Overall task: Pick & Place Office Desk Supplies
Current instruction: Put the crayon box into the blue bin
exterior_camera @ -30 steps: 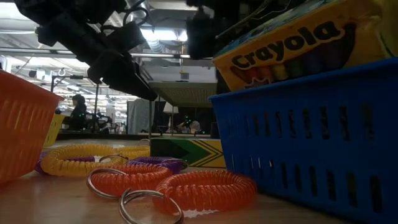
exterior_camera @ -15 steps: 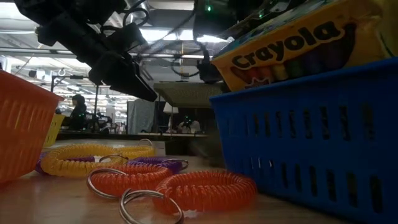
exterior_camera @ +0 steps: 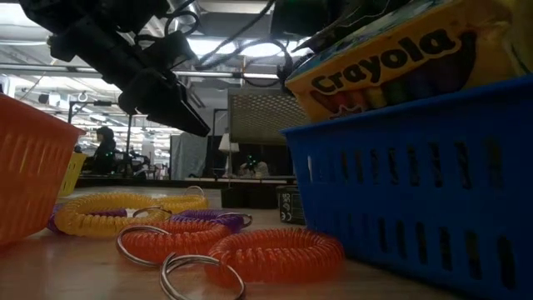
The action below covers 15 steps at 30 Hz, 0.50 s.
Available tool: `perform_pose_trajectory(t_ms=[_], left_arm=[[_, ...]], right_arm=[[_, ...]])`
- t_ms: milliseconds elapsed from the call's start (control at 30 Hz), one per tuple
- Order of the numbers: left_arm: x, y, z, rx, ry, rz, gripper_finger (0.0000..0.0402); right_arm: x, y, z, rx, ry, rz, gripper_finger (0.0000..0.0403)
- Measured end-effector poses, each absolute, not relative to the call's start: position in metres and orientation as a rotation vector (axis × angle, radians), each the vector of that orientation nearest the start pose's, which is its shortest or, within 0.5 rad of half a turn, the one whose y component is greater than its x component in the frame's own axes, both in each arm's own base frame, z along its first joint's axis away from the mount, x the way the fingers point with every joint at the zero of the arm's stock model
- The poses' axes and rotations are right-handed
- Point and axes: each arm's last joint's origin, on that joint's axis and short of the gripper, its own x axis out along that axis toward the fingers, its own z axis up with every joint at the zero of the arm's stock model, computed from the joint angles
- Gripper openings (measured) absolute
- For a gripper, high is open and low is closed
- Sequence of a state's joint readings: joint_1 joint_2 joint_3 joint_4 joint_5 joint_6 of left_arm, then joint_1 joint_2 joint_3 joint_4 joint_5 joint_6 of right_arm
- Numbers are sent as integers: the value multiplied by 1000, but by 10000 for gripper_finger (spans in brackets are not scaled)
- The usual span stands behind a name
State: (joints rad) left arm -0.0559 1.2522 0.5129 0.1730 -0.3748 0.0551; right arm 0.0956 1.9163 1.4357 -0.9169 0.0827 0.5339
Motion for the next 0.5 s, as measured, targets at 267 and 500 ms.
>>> perform_pose_trajectory(t_ms=[267,500], left_arm=[[239,-3,183,176,564,295,143],[238,-3,181,181,583,293,143]], right_arm=[[379,44,199,370,1276,-237,0],[386,46,201,382,1217,-160,0]])
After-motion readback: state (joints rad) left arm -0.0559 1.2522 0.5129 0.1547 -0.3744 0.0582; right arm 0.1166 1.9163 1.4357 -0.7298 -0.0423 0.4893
